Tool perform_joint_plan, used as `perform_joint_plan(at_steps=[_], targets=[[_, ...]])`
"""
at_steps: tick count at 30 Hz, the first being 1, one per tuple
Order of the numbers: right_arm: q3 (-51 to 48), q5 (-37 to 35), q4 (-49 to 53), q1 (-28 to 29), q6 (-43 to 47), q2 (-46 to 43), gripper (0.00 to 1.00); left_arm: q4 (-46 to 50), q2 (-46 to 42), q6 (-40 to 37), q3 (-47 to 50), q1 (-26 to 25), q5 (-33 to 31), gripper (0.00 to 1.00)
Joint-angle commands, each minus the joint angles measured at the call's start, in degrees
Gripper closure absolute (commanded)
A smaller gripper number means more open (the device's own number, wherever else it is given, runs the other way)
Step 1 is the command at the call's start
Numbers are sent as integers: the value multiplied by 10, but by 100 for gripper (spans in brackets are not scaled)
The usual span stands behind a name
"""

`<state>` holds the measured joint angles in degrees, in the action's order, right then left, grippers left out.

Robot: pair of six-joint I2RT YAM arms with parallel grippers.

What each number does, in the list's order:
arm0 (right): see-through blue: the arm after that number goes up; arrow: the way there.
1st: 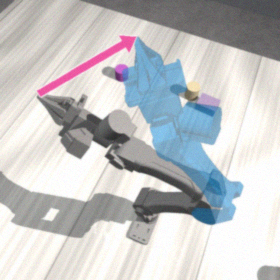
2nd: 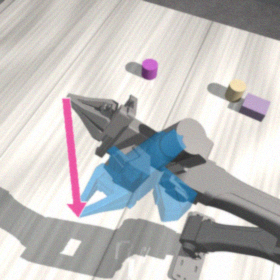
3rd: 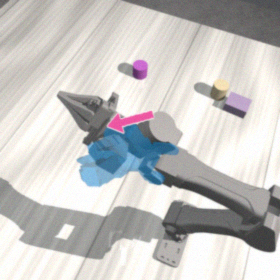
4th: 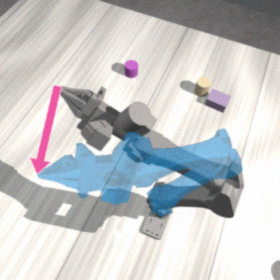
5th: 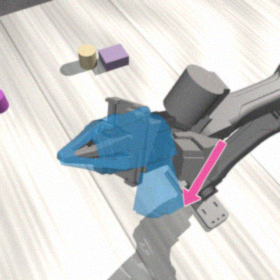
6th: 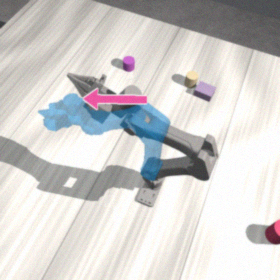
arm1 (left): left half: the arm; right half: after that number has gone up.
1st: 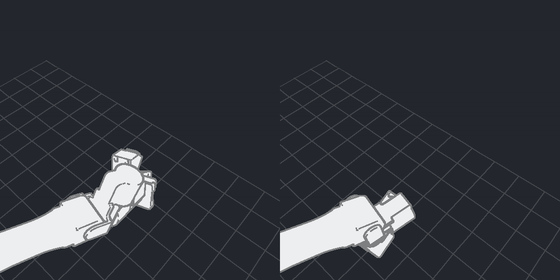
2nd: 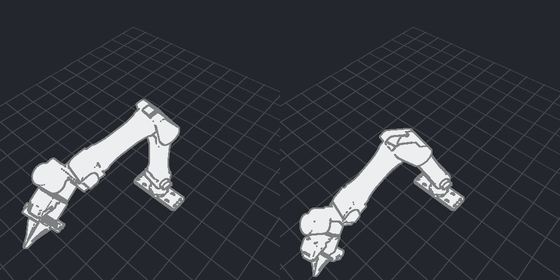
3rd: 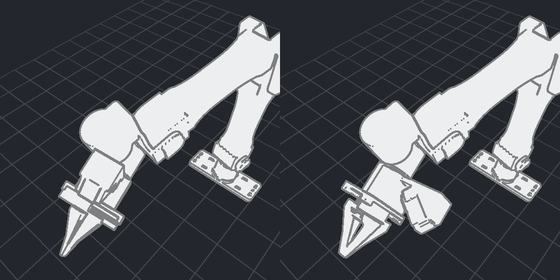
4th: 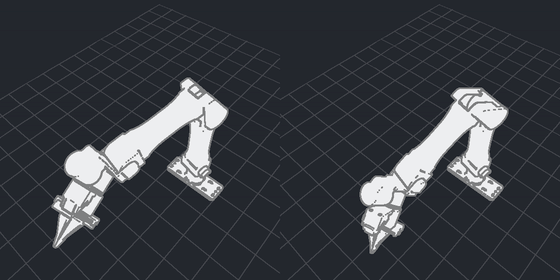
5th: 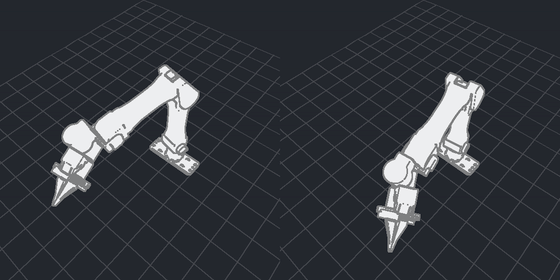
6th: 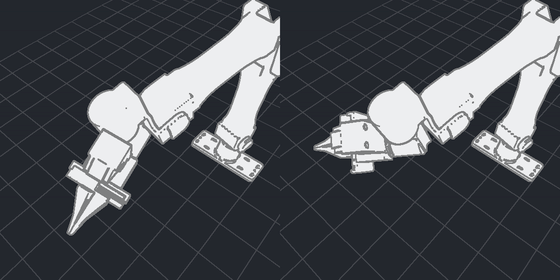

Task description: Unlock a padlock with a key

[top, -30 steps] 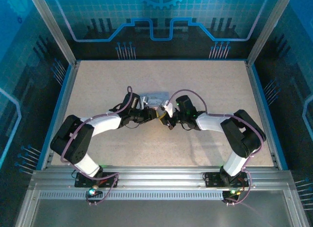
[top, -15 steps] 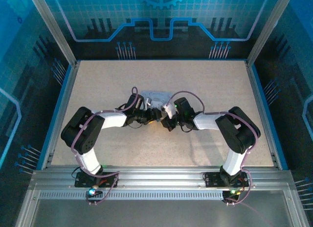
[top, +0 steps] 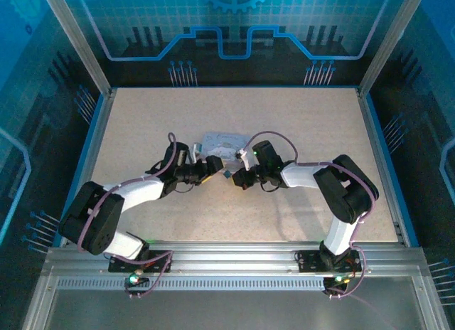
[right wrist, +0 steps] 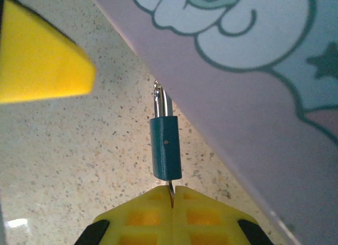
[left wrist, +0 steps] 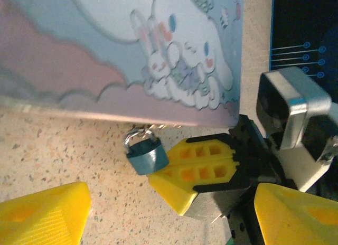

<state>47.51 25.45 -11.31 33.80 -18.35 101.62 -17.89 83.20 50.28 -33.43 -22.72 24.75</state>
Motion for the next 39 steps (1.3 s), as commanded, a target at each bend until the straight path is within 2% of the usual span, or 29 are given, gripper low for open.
perform_joint_plan(at_steps=[1,7,11,16,31,39], targets=[[21,32,9,7,-70,-24,100,-77,-14,68,34,0,2,22],[26,40,49,15,-130,-34,100,-162,2,139,74,-14,-6,29],[26,31,48,23,-168,-43,100,-252,46,188,87,-32,-11,37],[41,25,48,31,-196,-45,100,-311,91,219,85,-52,-27,40],[38,19,27,33,-236,-38,100,-318,86,236,98,-56,-52,47],[33,23,-22,32,-291,-33,100,-324,90,250,98,-60,-59,60]])
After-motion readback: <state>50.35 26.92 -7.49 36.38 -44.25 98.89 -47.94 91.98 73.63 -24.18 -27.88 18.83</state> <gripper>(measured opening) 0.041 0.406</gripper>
